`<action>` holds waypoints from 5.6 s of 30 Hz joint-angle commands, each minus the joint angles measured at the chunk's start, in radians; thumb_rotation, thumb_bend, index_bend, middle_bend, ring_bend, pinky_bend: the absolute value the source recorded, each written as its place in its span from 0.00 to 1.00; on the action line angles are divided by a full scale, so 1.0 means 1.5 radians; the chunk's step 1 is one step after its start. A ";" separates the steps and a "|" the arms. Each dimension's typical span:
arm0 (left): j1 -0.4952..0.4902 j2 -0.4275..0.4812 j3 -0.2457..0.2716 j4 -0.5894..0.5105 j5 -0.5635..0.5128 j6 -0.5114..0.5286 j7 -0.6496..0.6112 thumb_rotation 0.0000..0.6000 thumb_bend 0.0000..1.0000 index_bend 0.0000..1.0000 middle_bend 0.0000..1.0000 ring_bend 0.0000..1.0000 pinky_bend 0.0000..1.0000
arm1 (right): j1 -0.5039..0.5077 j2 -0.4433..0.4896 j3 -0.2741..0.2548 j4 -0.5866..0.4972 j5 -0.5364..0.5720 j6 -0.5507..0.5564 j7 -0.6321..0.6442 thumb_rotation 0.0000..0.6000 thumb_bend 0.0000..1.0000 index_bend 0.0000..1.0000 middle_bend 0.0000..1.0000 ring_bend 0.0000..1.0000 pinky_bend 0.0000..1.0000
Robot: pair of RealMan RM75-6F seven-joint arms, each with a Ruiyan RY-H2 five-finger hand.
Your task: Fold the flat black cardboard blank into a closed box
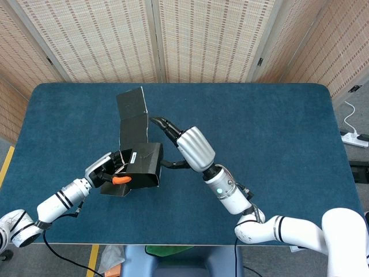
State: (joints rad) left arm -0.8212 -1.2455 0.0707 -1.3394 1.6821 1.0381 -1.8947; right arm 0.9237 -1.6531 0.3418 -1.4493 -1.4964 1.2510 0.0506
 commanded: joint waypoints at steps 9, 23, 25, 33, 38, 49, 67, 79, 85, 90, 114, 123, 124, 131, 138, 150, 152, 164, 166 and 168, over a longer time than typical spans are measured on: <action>-0.025 -0.010 0.011 0.014 0.004 -0.036 0.064 1.00 0.20 0.27 0.31 0.50 0.51 | 0.037 0.054 -0.046 0.009 -0.051 -0.083 -0.057 1.00 0.00 0.06 0.16 0.75 1.00; -0.047 -0.036 0.032 0.053 0.014 -0.056 0.065 1.00 0.20 0.26 0.29 0.50 0.50 | 0.076 0.043 -0.084 0.068 -0.095 -0.122 -0.076 1.00 0.00 0.16 0.24 0.76 1.00; -0.047 -0.044 0.033 0.061 0.010 -0.061 0.086 1.00 0.20 0.25 0.29 0.50 0.50 | 0.076 0.034 -0.088 0.080 -0.100 -0.117 -0.076 1.00 0.00 0.18 0.25 0.76 1.00; -0.042 -0.093 0.031 0.087 -0.011 -0.082 0.190 1.00 0.20 0.21 0.24 0.50 0.49 | 0.073 -0.035 -0.125 0.164 -0.133 -0.085 -0.079 1.00 0.00 0.32 0.37 0.79 1.00; -0.032 -0.136 0.021 0.105 -0.041 -0.106 0.310 1.00 0.20 0.20 0.24 0.50 0.49 | 0.057 -0.082 -0.154 0.229 -0.155 -0.052 -0.083 1.00 0.00 0.35 0.38 0.79 1.00; -0.010 -0.202 -0.017 0.102 -0.125 -0.145 0.588 1.00 0.20 0.20 0.24 0.50 0.49 | 0.020 -0.150 -0.200 0.343 -0.178 -0.003 -0.051 1.00 0.04 0.37 0.40 0.80 1.00; 0.003 -0.217 -0.067 0.064 -0.204 -0.193 0.765 1.00 0.20 0.16 0.22 0.50 0.49 | -0.012 -0.205 -0.239 0.468 -0.207 0.046 -0.028 1.00 0.05 0.37 0.38 0.80 1.00; 0.011 -0.199 -0.080 0.039 -0.197 -0.200 0.769 1.00 0.20 0.11 0.19 0.50 0.48 | -0.002 -0.199 -0.250 0.480 -0.219 0.038 -0.031 1.00 0.11 0.49 0.40 0.80 1.00; 0.012 -0.202 -0.085 0.039 -0.195 -0.206 0.773 1.00 0.20 0.12 0.20 0.50 0.48 | 0.000 -0.198 -0.248 0.475 -0.214 0.028 -0.039 1.00 0.14 0.52 0.41 0.80 1.00; 0.016 -0.206 -0.090 0.040 -0.197 -0.203 0.782 1.00 0.20 0.19 0.24 0.50 0.48 | 0.002 -0.196 -0.249 0.471 -0.212 0.019 -0.044 1.00 0.16 0.53 0.42 0.80 1.00; 0.027 -0.223 -0.108 0.045 -0.209 -0.206 0.808 1.00 0.20 0.37 0.41 0.53 0.49 | -0.003 -0.151 -0.252 0.399 -0.199 -0.021 -0.075 1.00 0.16 0.53 0.40 0.80 1.00; 0.028 -0.226 -0.112 0.044 -0.213 -0.211 0.813 1.00 0.20 0.38 0.42 0.53 0.49 | 0.005 -0.131 -0.260 0.358 -0.192 -0.074 -0.095 1.00 0.16 0.54 0.45 0.80 1.00; 0.028 -0.226 -0.113 0.043 -0.214 -0.211 0.814 1.00 0.20 0.38 0.42 0.53 0.49 | 0.007 -0.126 -0.261 0.351 -0.192 -0.080 -0.097 1.00 0.16 0.55 0.47 0.80 1.00; 0.031 -0.225 -0.117 0.040 -0.221 -0.214 0.817 1.00 0.20 0.38 0.42 0.53 0.49 | 0.021 -0.091 -0.265 0.306 -0.192 -0.121 -0.112 1.00 0.16 0.69 0.60 0.80 1.00; 0.035 -0.227 -0.121 0.039 -0.224 -0.212 0.821 1.00 0.20 0.38 0.42 0.53 0.49 | 0.032 -0.075 -0.259 0.282 -0.189 -0.143 -0.118 1.00 0.16 0.90 0.80 0.81 1.00; 0.046 -0.230 -0.129 0.042 -0.243 -0.208 0.837 1.00 0.20 0.38 0.43 0.53 0.49 | 0.042 -0.071 -0.264 0.298 -0.204 -0.143 -0.106 1.00 0.17 1.00 1.00 0.84 1.00; 0.049 -0.231 -0.131 0.042 -0.247 -0.205 0.846 1.00 0.20 0.38 0.43 0.53 0.49 | 0.044 -0.071 -0.266 0.305 -0.208 -0.143 -0.105 1.00 0.17 1.00 1.00 0.84 1.00; 0.075 -0.222 -0.149 0.003 -0.312 -0.168 0.950 1.00 0.20 0.24 0.27 0.39 0.50 | 0.054 -0.079 -0.265 0.366 -0.228 -0.103 -0.066 1.00 0.05 0.35 0.28 0.78 1.00; 0.082 -0.213 -0.151 -0.017 -0.318 -0.154 0.973 1.00 0.20 0.17 0.18 0.26 0.48 | 0.055 -0.079 -0.264 0.373 -0.228 -0.096 -0.057 1.00 0.03 0.21 0.16 0.76 1.00; 0.089 -0.201 -0.153 -0.039 -0.324 -0.145 0.987 1.00 0.20 0.11 0.09 0.15 0.44 | 0.051 -0.075 -0.261 0.371 -0.225 -0.085 -0.047 1.00 0.02 0.11 0.10 0.75 1.00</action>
State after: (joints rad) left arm -0.7005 -1.5644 -0.1543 -1.3707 1.2086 0.8031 -0.4334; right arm 1.0030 -1.7693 -0.0526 -0.8918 -1.8362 1.1148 -0.0278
